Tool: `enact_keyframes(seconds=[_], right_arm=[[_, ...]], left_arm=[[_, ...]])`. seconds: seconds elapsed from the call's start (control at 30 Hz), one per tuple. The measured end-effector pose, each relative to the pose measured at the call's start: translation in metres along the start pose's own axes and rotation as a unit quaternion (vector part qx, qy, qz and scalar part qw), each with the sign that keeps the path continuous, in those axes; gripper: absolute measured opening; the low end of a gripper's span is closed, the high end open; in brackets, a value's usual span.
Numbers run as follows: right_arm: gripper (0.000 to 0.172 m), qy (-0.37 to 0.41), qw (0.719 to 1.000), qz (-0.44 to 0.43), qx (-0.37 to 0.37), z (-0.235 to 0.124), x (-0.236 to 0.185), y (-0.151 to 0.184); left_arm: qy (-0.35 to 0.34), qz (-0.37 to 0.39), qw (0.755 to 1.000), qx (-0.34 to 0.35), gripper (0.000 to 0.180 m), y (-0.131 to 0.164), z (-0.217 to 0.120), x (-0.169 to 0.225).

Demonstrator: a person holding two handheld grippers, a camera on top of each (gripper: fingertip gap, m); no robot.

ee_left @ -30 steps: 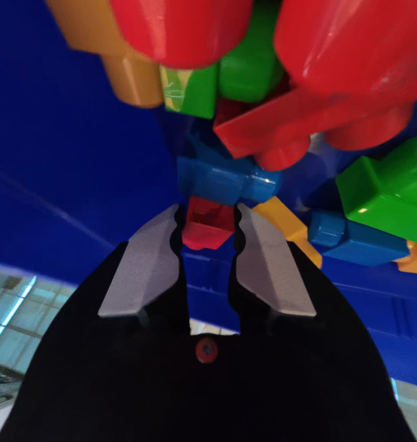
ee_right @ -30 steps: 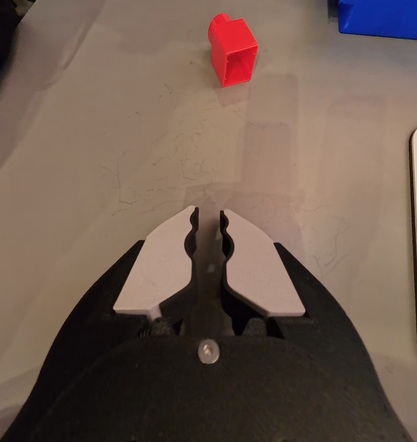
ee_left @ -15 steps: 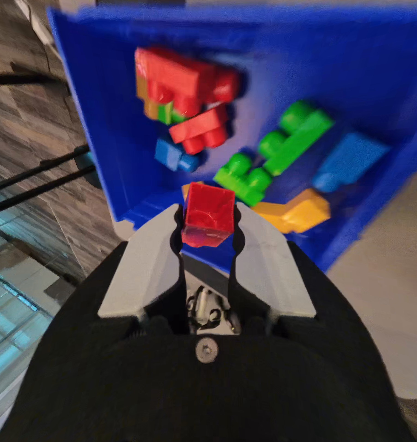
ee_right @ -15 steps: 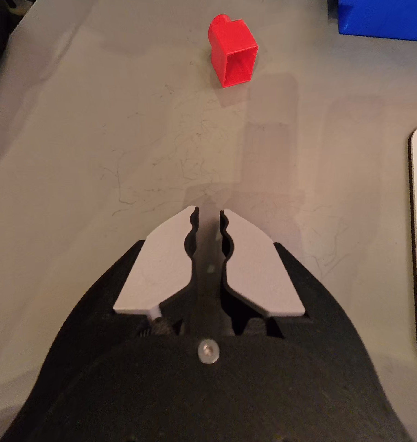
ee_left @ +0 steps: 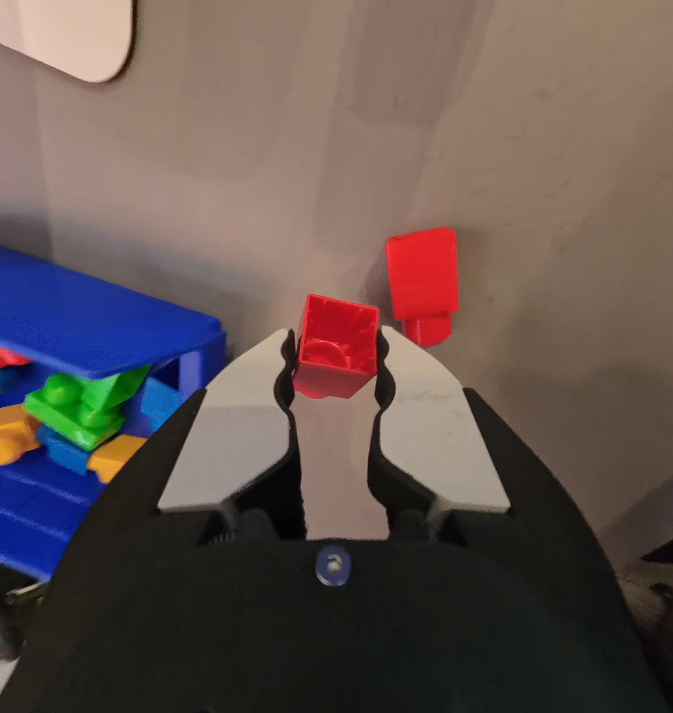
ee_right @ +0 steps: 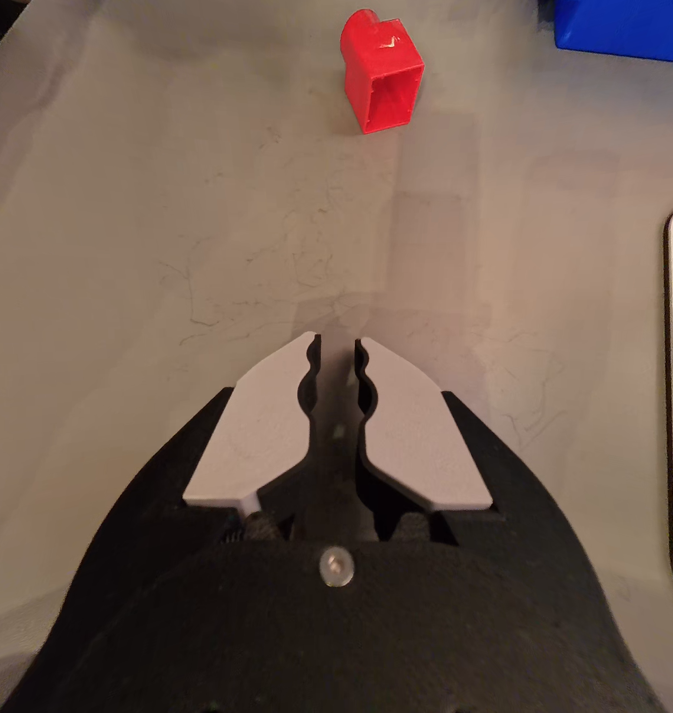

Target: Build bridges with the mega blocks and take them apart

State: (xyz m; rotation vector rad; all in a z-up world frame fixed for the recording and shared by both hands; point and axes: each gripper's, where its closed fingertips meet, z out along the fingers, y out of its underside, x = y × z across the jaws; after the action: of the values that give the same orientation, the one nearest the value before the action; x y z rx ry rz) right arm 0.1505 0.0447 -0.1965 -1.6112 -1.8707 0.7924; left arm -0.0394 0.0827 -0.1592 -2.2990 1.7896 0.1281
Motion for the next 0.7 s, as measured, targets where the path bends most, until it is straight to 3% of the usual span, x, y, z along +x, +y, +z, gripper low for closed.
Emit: enact_keyframes(seconds=[0.2,0.37,0.47,0.57,0.7], right_arm=[[0.017,0.002,1.000,-0.005,-0.005,0.001,-0.001,0.001],[0.017,0.000,1.000,-0.006,-0.005,0.001,-0.001,0.001],[0.017,0.000,1.000,-0.006,-0.004,0.001,-0.001,0.001],[0.017,-0.001,1.000,-0.006,-0.004,0.001,-0.001,0.001],[0.017,-0.002,1.000,-0.003,0.001,0.000,-0.001,0.000]], left_arm=[[0.056,-0.061,0.997,0.005,0.039,-0.011,0.031,0.005],[0.076,-0.069,0.995,0.011,0.038,-0.014,0.042,0.010],[0.076,-0.074,0.994,0.026,0.059,-0.014,0.041,0.008],[0.079,-0.076,0.993,0.051,0.058,-0.012,0.023,0.005],[0.018,-0.095,0.989,0.112,0.056,-0.002,-0.032,-0.038]])
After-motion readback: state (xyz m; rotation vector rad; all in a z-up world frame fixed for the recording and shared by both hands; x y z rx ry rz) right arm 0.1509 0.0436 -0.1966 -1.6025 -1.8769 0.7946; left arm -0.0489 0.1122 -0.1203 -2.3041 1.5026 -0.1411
